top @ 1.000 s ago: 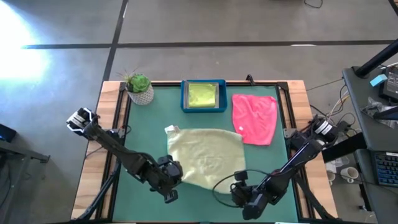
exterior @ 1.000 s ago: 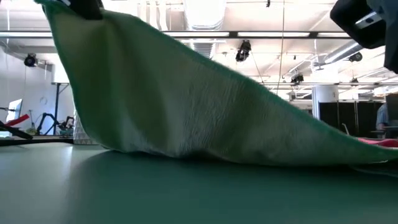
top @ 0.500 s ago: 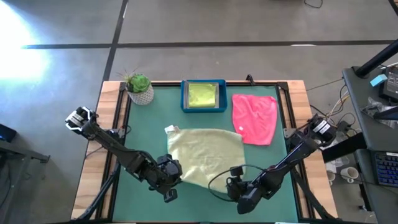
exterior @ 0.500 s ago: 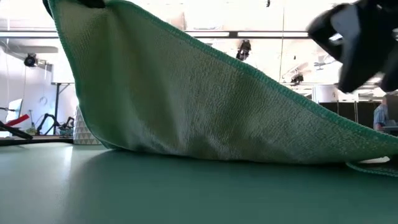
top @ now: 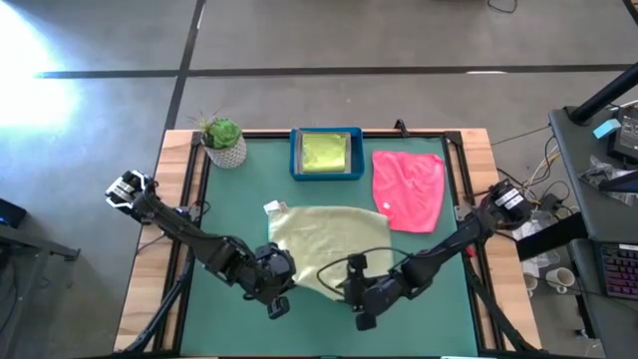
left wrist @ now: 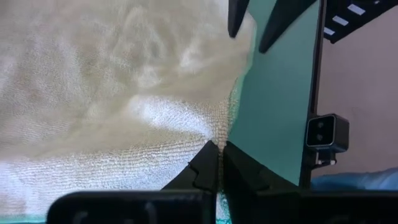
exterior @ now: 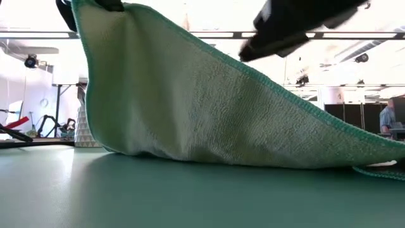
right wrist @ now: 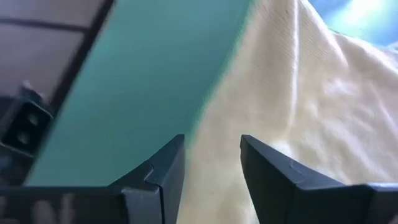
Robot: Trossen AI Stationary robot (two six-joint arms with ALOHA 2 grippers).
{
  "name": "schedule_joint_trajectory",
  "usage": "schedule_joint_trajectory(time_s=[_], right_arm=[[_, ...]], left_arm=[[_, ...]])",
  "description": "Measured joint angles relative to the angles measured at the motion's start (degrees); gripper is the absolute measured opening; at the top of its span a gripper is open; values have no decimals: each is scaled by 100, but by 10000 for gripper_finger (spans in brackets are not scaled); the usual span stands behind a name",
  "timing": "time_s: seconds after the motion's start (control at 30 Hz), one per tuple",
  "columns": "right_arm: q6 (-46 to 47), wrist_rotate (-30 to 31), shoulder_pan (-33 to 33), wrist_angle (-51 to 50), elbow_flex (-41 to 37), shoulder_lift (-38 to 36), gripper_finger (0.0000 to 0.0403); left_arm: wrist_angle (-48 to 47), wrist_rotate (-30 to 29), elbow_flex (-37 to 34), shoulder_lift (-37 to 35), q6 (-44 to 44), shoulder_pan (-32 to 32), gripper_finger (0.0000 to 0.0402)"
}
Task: Fold microfiber towels
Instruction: Fold the dark green microfiber cloth
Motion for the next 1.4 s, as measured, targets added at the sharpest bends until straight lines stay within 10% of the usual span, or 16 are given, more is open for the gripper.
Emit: schedule_joint_trajectory(time_s=[1.4], right_arm=[[1659,-600,-120,-959,0,586,146]], left_arm=[[-61,-17,67,-786,365,304,1]])
